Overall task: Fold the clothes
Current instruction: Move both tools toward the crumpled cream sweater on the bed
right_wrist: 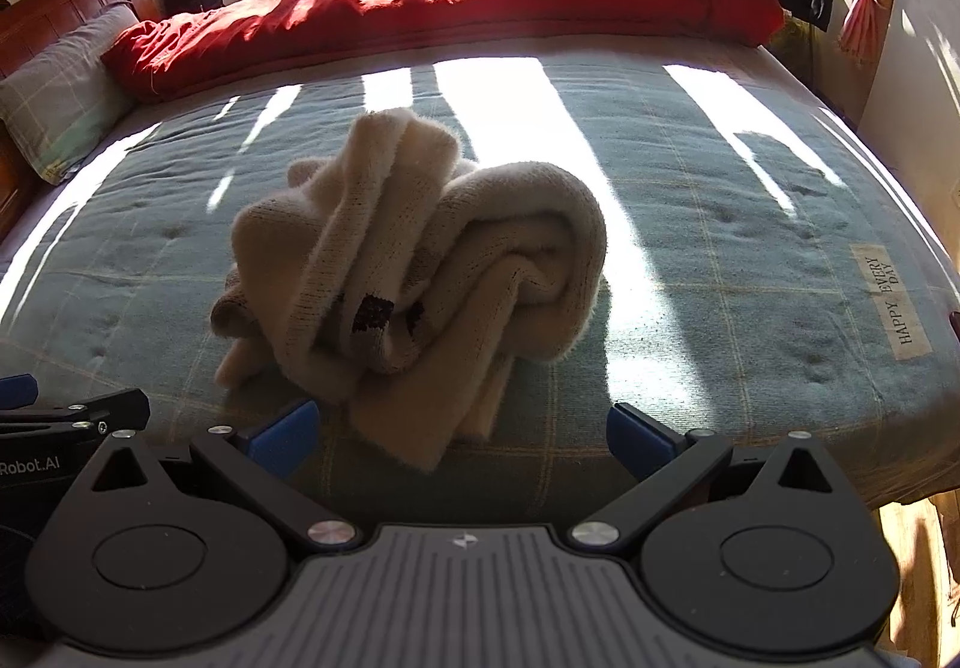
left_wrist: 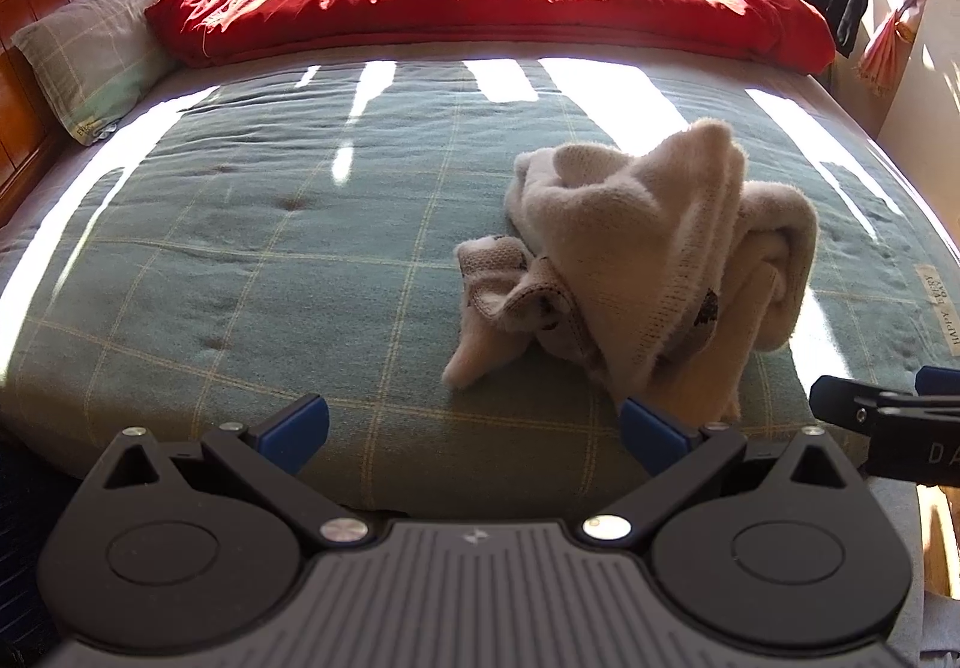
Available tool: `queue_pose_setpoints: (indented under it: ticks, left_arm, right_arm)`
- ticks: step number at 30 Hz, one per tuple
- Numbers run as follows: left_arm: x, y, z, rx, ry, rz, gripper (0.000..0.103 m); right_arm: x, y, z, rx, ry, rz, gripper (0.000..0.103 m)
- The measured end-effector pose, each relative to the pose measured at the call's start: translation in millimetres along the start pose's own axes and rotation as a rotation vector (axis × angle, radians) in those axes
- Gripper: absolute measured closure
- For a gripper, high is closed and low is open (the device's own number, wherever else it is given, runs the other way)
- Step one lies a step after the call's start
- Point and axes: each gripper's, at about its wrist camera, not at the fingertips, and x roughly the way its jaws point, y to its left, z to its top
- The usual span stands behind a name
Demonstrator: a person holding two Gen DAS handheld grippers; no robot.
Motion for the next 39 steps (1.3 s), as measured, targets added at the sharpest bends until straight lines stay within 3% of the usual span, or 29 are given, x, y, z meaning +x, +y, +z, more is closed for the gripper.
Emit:
queue_pose_setpoints:
  ticks: [14, 17, 22, 26, 32, 39]
  left_arm:
    - [13, 0, -1, -0.008, 0.043, -0.079, 0.000]
    - [12, 3, -3, -0.025, 0.018, -0.130, 0.000]
    - [10, 3, -4, -0.012, -0.031, -0.114, 0.000]
    - [11, 9, -1, -0.056, -0.019, -0.140, 0.000]
    - [12, 11, -1, -0.032, -0.048, -0.087, 0.000]
    - [14, 15, -5, -0.053, -0.055, -0.113, 0.000]
  right_arm:
    - [3, -8, -5, 0.015, -0.060, 0.044, 0.000]
    - [5, -10, -8, 0.005, -0.104, 0.084, 0.000]
    - [11, -18, -11, 0.048, -0.094, 0.194, 0.000]
    - [10, -17, -9, 0.031, -0.095, 0.150, 0.000]
    - [12, -14, -7, -0.019, -0.096, 0.076, 0.000]
    - [12, -18, -10, -0.016, -0.110, 0.059, 0.000]
